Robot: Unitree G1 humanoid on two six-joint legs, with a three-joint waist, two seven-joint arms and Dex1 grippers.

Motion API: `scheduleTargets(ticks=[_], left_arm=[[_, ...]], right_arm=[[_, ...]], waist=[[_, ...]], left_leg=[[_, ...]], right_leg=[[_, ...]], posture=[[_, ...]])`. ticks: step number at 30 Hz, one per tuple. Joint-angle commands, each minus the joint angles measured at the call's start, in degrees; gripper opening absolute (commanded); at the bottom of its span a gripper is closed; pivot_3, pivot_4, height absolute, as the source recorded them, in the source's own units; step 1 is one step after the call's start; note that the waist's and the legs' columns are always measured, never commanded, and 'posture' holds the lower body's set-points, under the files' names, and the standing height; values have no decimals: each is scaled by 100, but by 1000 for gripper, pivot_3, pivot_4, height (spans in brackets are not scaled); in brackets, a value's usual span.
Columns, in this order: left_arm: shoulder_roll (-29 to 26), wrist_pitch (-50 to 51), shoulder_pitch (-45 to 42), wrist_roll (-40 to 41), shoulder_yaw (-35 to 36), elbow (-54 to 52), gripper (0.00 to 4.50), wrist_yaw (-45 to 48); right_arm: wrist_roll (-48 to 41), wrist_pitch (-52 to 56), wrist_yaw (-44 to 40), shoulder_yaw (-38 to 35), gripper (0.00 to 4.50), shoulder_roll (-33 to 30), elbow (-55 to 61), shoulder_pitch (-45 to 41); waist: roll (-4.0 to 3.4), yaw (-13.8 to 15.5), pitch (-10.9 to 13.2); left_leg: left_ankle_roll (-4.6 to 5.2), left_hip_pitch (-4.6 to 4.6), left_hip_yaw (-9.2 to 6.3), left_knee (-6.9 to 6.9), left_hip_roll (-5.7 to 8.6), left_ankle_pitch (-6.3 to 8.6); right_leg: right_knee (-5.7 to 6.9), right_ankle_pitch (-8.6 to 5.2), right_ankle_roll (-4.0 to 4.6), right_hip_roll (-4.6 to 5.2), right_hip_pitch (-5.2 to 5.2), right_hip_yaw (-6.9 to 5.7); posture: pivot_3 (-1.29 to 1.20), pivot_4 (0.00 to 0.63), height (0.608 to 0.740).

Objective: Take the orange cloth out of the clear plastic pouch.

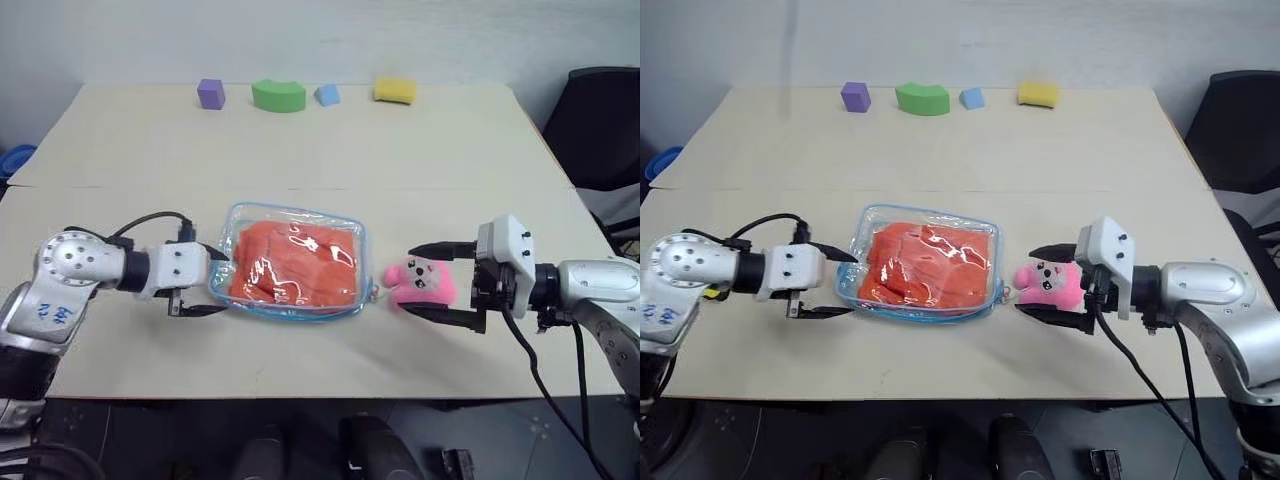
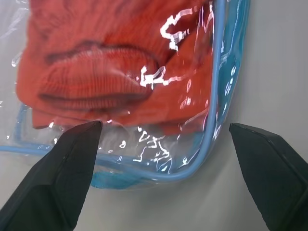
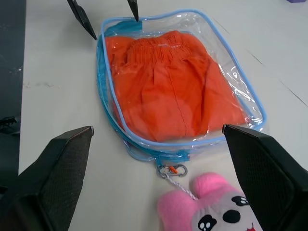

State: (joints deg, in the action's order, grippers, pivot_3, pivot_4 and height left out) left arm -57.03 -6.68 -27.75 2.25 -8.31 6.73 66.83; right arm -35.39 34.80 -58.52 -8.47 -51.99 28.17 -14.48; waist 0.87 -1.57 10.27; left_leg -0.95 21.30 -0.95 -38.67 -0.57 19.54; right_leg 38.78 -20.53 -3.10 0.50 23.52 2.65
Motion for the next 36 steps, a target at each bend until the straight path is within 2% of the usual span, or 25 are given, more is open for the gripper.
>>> scheduleTargets(ticks=[1, 3, 6, 12, 17, 22, 27, 30, 34, 36], left_arm=[[191, -523, -287, -155, -99, 367, 4496, 61], [277, -719, -370, -227, -137, 523, 4496, 61], [380, -936, -409, -214, -137, 660, 3870, 99], [287, -112, 210, 280, 59, -289, 2011, 366], [296, 1057, 1041, 225, 295, -1590, 476, -200], [515, 1280, 1309, -181, 212, -1932, 476, -745], [761, 1430, 1328, -185, 286, -1880, 476, -1041], [919, 1684, 1326, 112, 397, -1890, 1051, -1029], [960, 1944, 1337, 515, 611, -2018, 2259, -921], [926, 2307, 1392, 1106, 898, -2249, 2882, -711]], right_arm=[[-135, 33, 111, -308, 4500, -90, 330, 118], [-146, 54, 145, -354, 4500, -89, 387, 178], [-141, 58, 179, -412, 4500, -106, 423, 258], [-93, 26, 178, -495, 4500, -177, 455, 436], [-91, 169, 500, -644, 4500, -88, 639, 698], [16, 509, 1431, -851, 4500, 293, 687, 1062], [173, 721, 2122, -894, 4500, 636, 607, 1268], [173, 827, 2328, -841, 4500, 786, 414, 1255], [136, 958, 2418, -752, 4500, 928, 68, 1093], [199, 983, 2419, -641, 4500, 960, -147, 975]], waist=[[0, 9, 0], [0, 11, 0], [0, 0, 0], [0, 3, 0], [0, 4, 0], [2, 40, -1], [1, 50, -1], [1, 46, -1], [1, 29, -1], [1, 16, -1]], left_leg=[[0, 2, -1, -3, 0, 0], [1, 4, -2, -10, 0, 0], [3, 6, -2, -21, 0, 2], [4, 5, -3, -24, 0, 2], [5, 3, -4, -23, -2, 3], [5, 0, -6, -28, 0, 3], [5, -1, -5, -29, 0, 3], [5, -2, -4, -29, 0, 3], [5, -2, -4, -30, 0, 3], [5, -2, -5, -29, 0, 3]], right_leg=[[1, 0, 0, 0, 1, -1], [3, 0, 0, 1, 0, -2], [9, 0, 0, 1, 0, -1], [14, 0, 0, 2, -1, -1], [15, 0, 0, 1, -2, -1], [14, 0, -1, 2, -12, -1], [16, 0, -1, 2, -12, 0], [18, 0, -1, 2, -13, 0], [19, 0, -1, 1, -12, 0], [20, 0, -1, 2, -11, 0]], posture=[[0, 150, 740], [0, 150, 740], [0, 150, 740], [0, 150, 740], [0, 150, 740], [0, 150, 740], [0, 150, 740], [0, 150, 740], [0, 150, 740], [0, 150, 740]])
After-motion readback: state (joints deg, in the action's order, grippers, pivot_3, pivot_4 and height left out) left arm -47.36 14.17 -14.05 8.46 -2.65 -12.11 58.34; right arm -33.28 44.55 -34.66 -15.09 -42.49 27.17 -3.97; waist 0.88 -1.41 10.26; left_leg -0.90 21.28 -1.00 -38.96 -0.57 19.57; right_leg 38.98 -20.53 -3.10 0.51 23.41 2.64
